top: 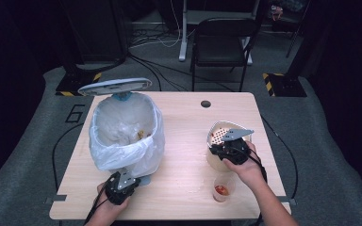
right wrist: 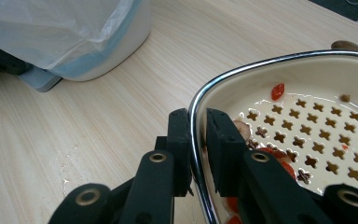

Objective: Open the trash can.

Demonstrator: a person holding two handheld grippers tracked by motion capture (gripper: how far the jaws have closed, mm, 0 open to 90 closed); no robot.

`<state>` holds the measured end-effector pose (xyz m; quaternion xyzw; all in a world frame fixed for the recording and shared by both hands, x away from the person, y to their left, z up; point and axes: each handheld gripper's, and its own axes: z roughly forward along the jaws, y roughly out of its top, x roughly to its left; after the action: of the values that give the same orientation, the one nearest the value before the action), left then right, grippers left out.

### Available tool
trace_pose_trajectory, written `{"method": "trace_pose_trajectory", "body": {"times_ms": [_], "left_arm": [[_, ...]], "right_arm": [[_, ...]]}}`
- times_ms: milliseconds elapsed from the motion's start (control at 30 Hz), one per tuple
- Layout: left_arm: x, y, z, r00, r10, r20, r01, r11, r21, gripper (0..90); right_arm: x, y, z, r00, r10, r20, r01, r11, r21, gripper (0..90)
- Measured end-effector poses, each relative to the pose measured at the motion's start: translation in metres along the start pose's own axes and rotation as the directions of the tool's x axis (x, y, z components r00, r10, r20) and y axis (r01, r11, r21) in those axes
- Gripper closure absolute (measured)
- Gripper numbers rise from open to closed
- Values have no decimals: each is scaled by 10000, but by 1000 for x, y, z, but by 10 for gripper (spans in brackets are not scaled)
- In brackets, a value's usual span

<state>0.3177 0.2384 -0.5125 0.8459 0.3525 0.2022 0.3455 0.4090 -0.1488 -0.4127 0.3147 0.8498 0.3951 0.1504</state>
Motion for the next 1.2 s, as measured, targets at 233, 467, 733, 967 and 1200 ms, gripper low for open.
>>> {"method": "trace_pose_trajectory", "body": {"times_ms": [233, 467, 733, 967, 1200], "left_arm": [[0, 0, 0, 10000, -94, -4, 94, 9999, -61, 900], [0, 0, 1, 9999, -115, 23, 115, 9999, -83, 900], [0, 0, 1, 9999, -118, 35, 119, 9999, -79, 900], [0, 0, 1, 9999, -117, 38, 117, 9999, -76, 900], [0, 0, 0, 9999, -111, 23, 111, 9999, -71, 900]], "right_arm": [[2, 4, 4, 9995, -309, -38, 309, 9995, 10, 805], [4, 15, 15, 9989, -409, -243, 411, 9991, 99, 801], [14, 24, 25, 9964, -536, -650, 544, 9985, 103, 805], [27, 25, 25, 9944, -446, -962, 457, 9989, 88, 807], [40, 22, 22, 9899, -450, -1341, 463, 9989, 64, 803]]}}
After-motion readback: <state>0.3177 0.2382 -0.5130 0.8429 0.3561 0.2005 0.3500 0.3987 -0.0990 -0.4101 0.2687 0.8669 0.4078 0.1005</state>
